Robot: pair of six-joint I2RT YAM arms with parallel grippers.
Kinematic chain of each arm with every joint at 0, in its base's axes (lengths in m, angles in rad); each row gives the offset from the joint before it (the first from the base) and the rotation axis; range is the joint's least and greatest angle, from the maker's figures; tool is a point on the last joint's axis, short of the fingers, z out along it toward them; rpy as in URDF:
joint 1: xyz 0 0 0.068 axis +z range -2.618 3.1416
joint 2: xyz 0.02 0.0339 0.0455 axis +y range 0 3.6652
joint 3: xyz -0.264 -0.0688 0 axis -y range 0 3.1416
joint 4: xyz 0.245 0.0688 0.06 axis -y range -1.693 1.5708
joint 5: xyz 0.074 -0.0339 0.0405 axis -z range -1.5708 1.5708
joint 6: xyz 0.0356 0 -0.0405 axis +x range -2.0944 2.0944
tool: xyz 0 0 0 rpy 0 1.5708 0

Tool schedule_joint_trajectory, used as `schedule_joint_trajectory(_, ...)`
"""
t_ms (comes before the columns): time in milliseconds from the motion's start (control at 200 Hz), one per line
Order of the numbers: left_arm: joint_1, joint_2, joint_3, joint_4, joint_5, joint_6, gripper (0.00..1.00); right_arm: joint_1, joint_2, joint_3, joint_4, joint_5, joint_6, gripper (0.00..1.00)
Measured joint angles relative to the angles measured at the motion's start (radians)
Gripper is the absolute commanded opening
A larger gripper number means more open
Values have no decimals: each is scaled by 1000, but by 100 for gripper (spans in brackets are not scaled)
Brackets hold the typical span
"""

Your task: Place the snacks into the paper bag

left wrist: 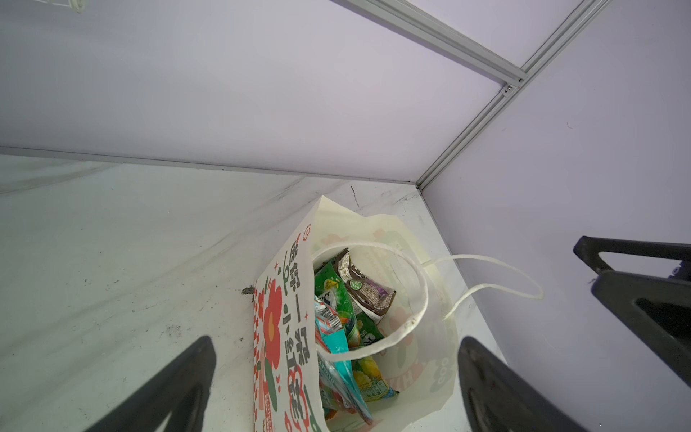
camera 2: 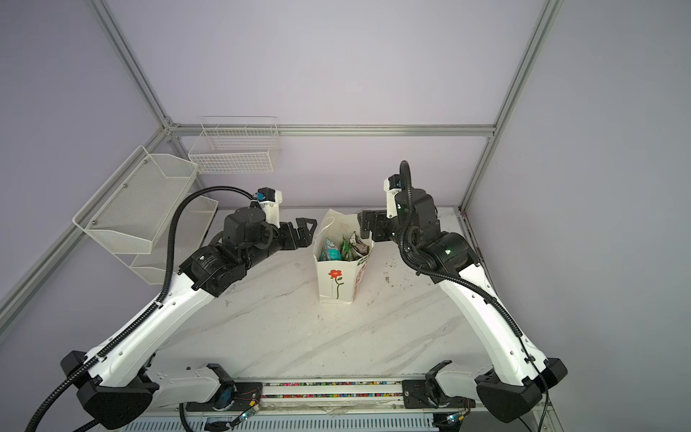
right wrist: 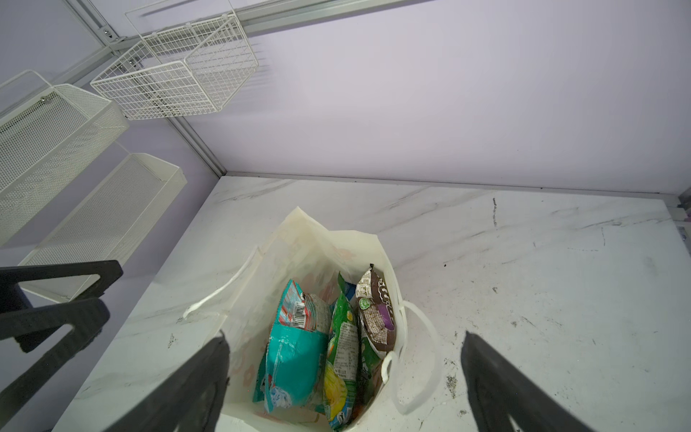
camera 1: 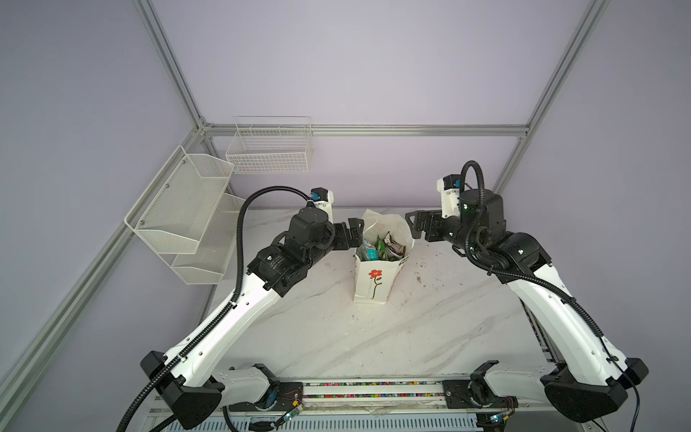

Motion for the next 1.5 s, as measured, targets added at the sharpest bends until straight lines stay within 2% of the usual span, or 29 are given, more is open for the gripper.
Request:
schedule_joint_trajectory(335,0,-102,-7,-25,-132,57,100,0,-146,-145,100,106,-12,97)
schedule_joint_trajectory(670,0,-126,-81,-55,-230,108,100,0,-227,-323,220,153,-44,98)
schedule_joint_trajectory(880,0,-155,-124,-59,-269,137,100,0,-421,-570,394,172,-49,97)
schedule_joint_trajectory(1020,0,-198,-158,-63,-308,161,100,0,-519,-631,474,185,-67,97)
schedule_joint_trajectory(1260,0,-255,-235,-63,-375,190,100,0,-526,-652,521,233,-82,97)
schedule_joint_trajectory(1500,0,-322,-359,-32,-471,214,100,0,-601,-799,562,267,-95,97)
